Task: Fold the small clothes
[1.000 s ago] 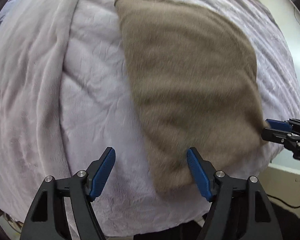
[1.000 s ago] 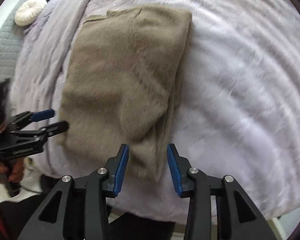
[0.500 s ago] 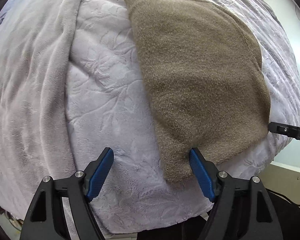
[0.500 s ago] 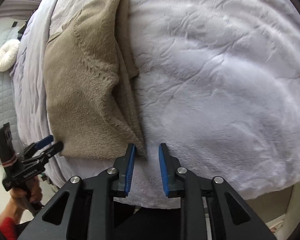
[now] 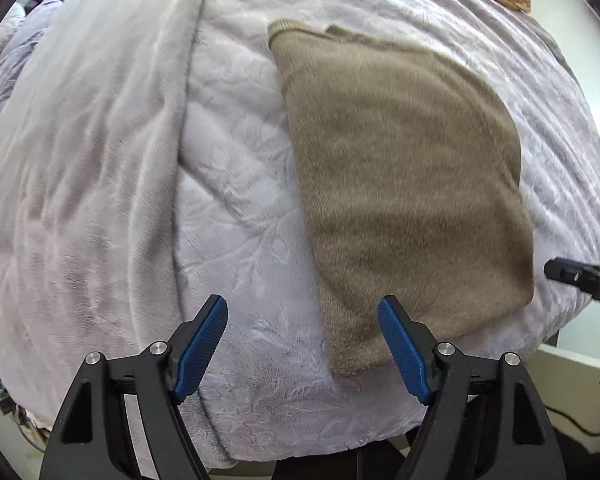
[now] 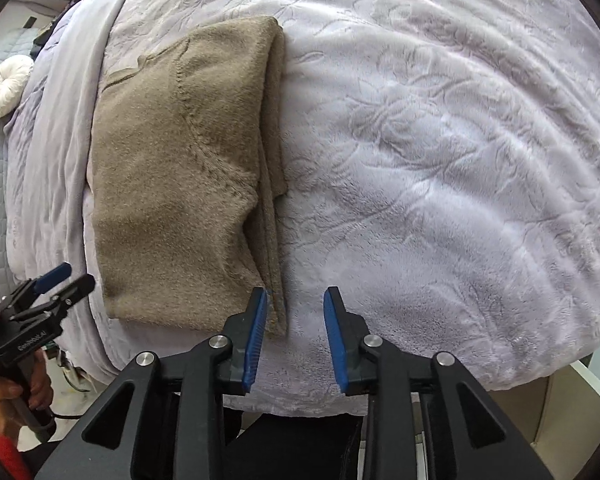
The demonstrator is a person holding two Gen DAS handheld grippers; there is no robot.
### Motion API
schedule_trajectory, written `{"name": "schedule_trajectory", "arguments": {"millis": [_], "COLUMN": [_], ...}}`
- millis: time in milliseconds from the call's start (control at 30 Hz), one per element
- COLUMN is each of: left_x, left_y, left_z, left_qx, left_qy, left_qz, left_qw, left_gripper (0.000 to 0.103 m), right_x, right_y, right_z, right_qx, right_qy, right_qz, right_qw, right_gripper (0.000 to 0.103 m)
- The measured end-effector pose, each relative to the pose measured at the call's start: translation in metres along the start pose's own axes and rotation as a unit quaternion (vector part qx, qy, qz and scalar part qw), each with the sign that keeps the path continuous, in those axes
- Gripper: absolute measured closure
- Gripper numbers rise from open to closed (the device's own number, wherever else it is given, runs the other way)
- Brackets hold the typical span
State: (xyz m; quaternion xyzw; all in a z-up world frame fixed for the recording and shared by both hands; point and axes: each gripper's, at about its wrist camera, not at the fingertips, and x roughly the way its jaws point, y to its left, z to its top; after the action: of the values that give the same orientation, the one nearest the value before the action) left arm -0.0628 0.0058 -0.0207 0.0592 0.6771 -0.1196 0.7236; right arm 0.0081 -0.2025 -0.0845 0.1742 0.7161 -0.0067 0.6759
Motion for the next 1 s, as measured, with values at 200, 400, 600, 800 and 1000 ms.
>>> {"name": "schedule_trajectory", "arguments": {"millis": [200,400,600,800,1000], "left_x": [-0.019,-0.028,-0.035,-0.042,-0.042], "left_y": [0.001,-0.011,-0.023,-0.021,-0.017], "left_z": [0.012,0.008,0.015,0.021,0.024], "left_qx": [-0.006,-0.008,-0.008,-0.036,-0.053], "left_qy": [-0.002,-0.033,-0.031,-0.034,-0.027], "left_qz": [0.002,0.016,0.036,0.056,0.057], "left_qw": [1.0000,0.9993,0.9988,0.9972,0.9966], "left_gripper": [0.024,0.000,0.000,0.000,0.000], "right_x": [-0.011,-0.030,-0.044,-0.055,-0.057], "right_y": [0.014,0.034,0.062,0.077,0.083], "right_z": [0.005,0.017,0.024,0.031,0.034], "right_qx": [0.000,-0.019,-0.034,-0.046,-0.044], "right_qy": [-0.009,-0.034,-0.061,-0.082,-0.071], "right_qz": [-0.008,-0.011,-0.017,-0.053,-0.057], "right_qw": [1.000,0.999,0.997,0.994,0.995], "right_gripper": [0.068,0.047,0.022,0.018,0.018]}}
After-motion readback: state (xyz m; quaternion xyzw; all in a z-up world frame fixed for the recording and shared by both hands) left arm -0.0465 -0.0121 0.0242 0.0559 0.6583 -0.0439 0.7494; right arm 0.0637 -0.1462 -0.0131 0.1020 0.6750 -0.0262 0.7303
